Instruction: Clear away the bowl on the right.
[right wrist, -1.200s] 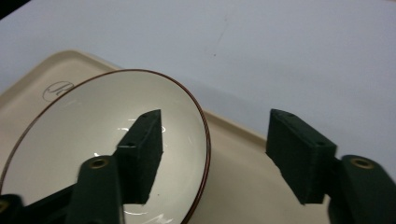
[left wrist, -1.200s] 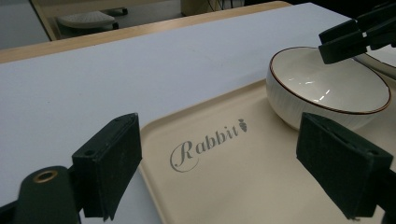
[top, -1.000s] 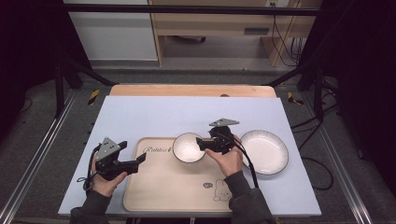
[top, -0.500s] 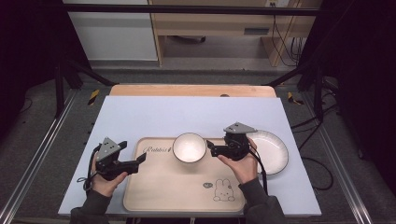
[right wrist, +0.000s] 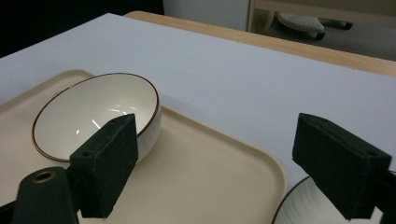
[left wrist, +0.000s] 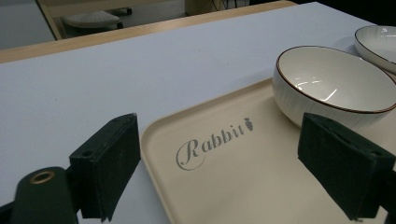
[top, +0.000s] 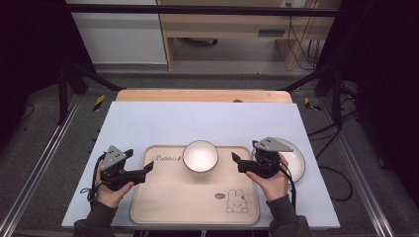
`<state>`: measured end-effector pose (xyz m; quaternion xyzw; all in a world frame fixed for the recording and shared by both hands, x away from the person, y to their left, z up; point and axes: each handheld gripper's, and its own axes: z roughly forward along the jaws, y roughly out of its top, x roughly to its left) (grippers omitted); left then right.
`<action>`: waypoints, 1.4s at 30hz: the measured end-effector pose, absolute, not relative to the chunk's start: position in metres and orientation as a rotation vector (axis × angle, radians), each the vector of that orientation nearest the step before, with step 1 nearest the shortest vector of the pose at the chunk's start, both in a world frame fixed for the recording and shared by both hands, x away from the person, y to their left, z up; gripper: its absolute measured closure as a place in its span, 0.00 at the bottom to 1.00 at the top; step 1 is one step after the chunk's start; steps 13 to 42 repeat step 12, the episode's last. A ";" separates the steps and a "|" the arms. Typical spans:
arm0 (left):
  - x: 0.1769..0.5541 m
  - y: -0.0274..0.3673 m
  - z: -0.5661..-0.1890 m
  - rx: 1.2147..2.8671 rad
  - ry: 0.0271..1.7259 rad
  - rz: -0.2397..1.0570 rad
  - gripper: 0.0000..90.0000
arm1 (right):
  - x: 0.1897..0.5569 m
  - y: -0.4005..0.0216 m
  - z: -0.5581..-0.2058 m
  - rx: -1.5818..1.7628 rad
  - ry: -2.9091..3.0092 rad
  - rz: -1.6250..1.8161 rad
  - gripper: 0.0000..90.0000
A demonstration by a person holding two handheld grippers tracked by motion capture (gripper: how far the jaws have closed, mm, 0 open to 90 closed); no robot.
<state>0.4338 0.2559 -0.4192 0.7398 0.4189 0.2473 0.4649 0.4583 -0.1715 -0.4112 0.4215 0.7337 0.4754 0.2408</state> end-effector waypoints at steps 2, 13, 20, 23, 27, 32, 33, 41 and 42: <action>0.434 0.256 -0.420 1.822 1.030 0.607 0.14 | 0.452 -0.179 -0.414 1.145 1.993 1.311 0.16; 0.435 0.256 -0.425 1.830 1.043 0.606 0.15 | 0.441 -0.192 -0.420 1.139 1.982 1.315 0.15; 0.435 0.256 -0.425 1.830 1.043 0.606 0.15 | 0.441 -0.192 -0.420 1.139 1.982 1.315 0.15; 0.435 0.256 -0.425 1.830 1.043 0.606 0.15 | 0.441 -0.192 -0.420 1.139 1.982 1.315 0.15; 0.435 0.256 -0.425 1.830 1.043 0.606 0.15 | 0.441 -0.192 -0.420 1.139 1.982 1.315 0.15; 0.435 0.256 -0.425 1.830 1.043 0.606 0.15 | 0.441 -0.192 -0.420 1.139 1.982 1.315 0.15; 0.435 0.256 -0.425 1.830 1.043 0.606 0.15 | 0.441 -0.192 -0.420 1.139 1.982 1.315 0.15; 0.435 0.256 -0.425 1.830 1.043 0.606 0.15 | 0.441 -0.192 -0.420 1.139 1.982 1.315 0.15; 0.435 0.256 -0.425 1.830 1.043 0.606 0.15 | 0.441 -0.192 -0.420 1.139 1.982 1.315 0.15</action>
